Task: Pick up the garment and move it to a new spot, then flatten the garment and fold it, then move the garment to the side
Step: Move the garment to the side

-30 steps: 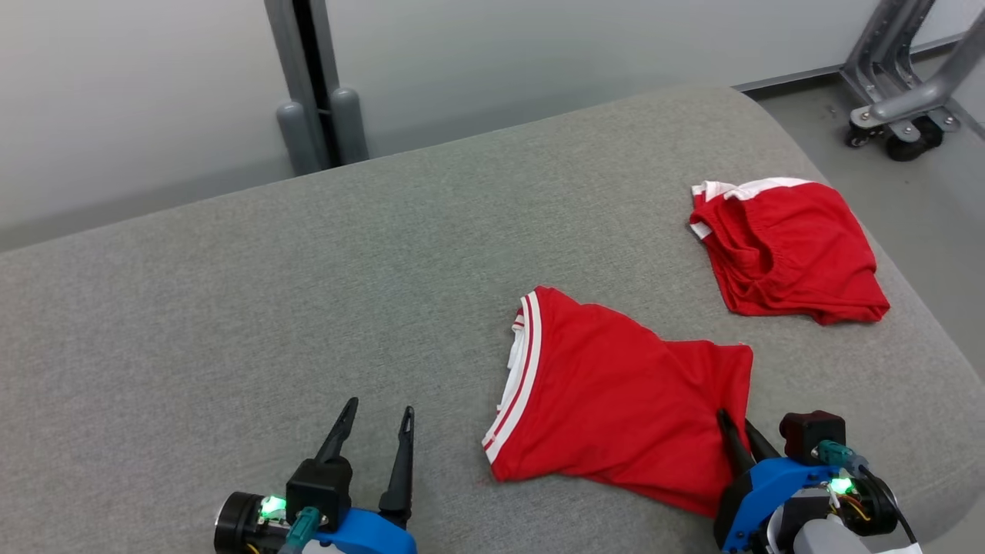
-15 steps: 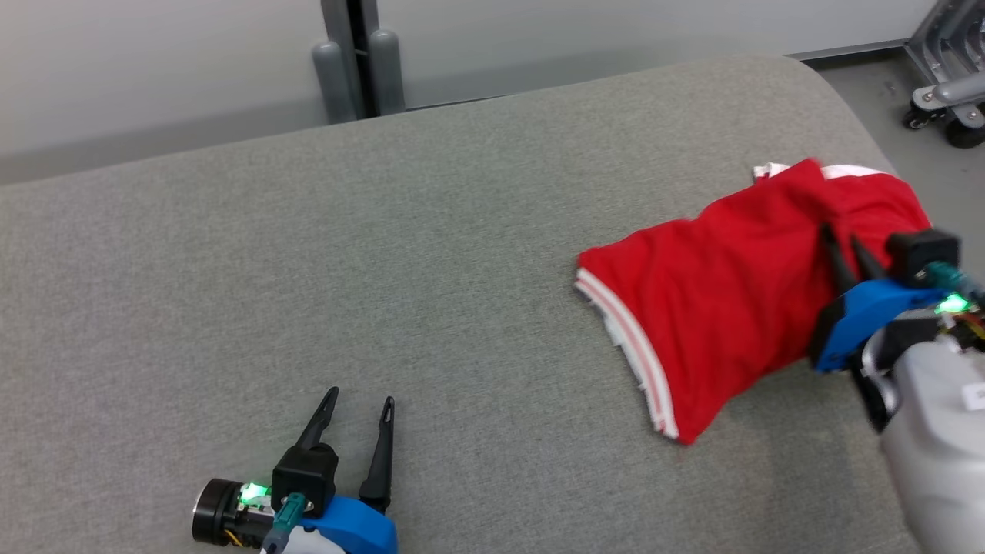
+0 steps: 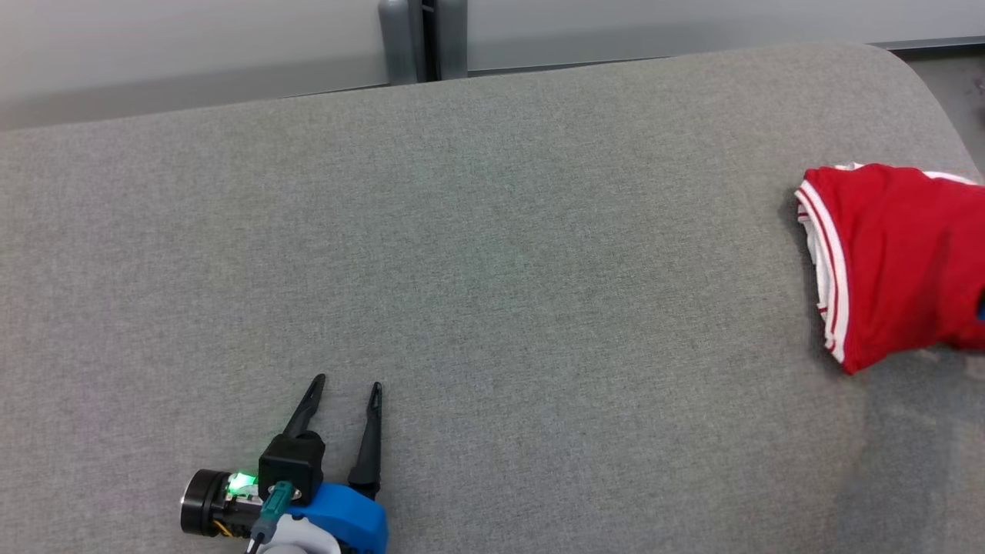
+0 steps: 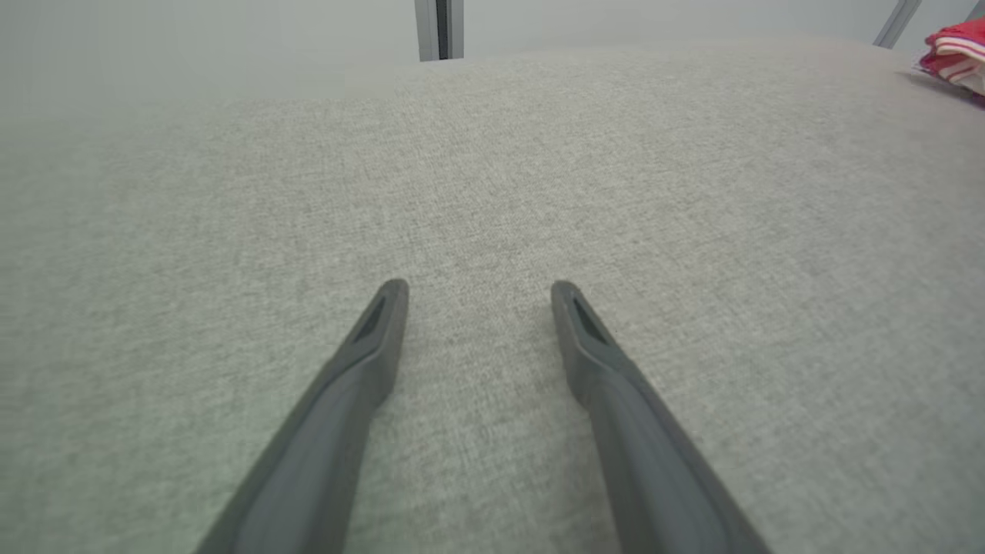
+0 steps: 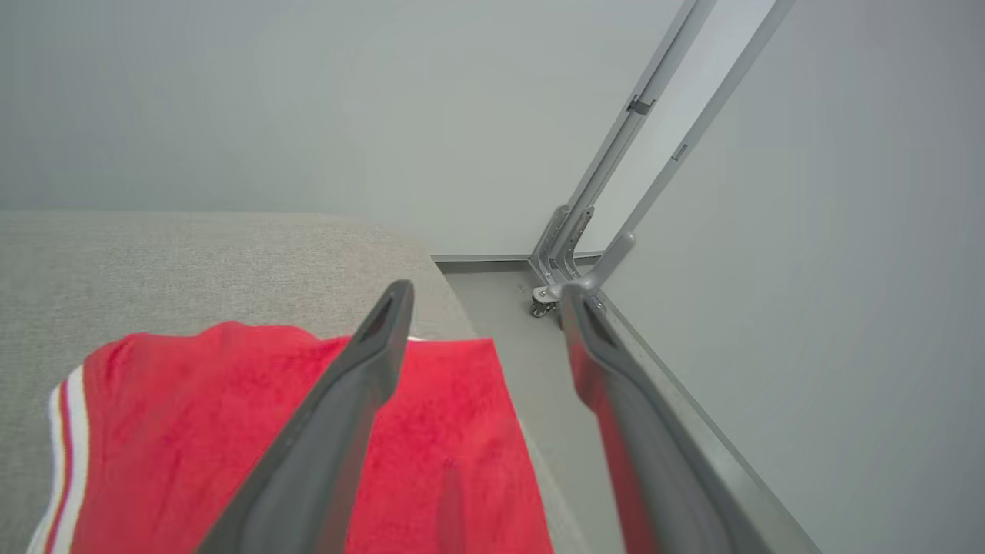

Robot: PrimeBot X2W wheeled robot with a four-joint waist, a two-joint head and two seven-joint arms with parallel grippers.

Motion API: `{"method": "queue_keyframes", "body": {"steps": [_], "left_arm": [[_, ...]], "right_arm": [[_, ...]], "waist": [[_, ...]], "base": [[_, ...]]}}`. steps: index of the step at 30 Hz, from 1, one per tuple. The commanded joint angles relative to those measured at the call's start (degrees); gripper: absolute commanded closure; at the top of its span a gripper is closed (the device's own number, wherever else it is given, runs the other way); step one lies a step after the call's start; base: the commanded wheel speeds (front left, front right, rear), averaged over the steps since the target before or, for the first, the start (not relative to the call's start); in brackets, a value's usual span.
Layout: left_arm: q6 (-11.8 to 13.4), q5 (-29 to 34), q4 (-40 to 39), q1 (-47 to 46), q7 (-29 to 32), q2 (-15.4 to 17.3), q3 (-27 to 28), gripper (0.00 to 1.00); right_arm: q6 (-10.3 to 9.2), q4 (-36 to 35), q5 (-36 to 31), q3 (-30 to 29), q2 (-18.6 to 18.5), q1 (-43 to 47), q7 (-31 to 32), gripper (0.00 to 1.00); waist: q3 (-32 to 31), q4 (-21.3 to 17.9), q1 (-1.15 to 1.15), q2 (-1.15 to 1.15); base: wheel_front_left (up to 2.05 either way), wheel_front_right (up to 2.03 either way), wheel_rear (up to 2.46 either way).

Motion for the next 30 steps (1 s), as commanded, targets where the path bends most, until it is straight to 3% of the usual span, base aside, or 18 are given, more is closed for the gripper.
{"method": "queue_keyframes", "body": {"steps": [1, 6, 11, 21, 30], "left_arm": [[0.42, -0.09, -0.19, -0.54, -0.24, 0.15, 0.71, 0.00], [0.78, -0.29, -0.43, -0.25, -0.24, 0.05, 2.20, 0.00], [1.52, -0.89, -0.92, -0.03, -0.24, -0.11, 3.97, 0.00], [2.68, -1.97, -1.63, 0.86, -0.24, -0.46, 7.20, 0.00], [1.93, -3.28, -2.59, 2.31, -0.24, -0.55, 8.94, 0.00]], "right_arm": [[-0.02, -1.05, -1.64, -0.62, 2.85, -0.22, -1.58, 0.00], [-0.02, -1.99, -0.91, 0.62, 9.85, 0.71, -4.04, 0.00], [-0.02, -6.08, 5.02, 9.62, 13.82, 4.67, -4.29, 0.00], [-0.02, -15.78, 23.28, 25.66, 15.05, 19.02, -4.33, 0.00], [-0.02, -16.54, 26.99, 29.67, 15.09, 24.18, -4.33, 0.00]], "waist": [[-0.16, 0.10, 0.00, 0.00], [-1.21, 0.97, 0.00, 0.00], [-2.34, 3.32, 0.00, 0.00], [-4.11, 9.18, 0.00, 0.00], [-5.52, 10.43, 0.00, 0.00]], "base": [[0.00, 0.00, 0.00], [0.00, 0.00, 0.00], [0.00, 0.00, 0.00], [0.00, 0.00, 0.00], [0.00, 0.00, 0.00]]}}
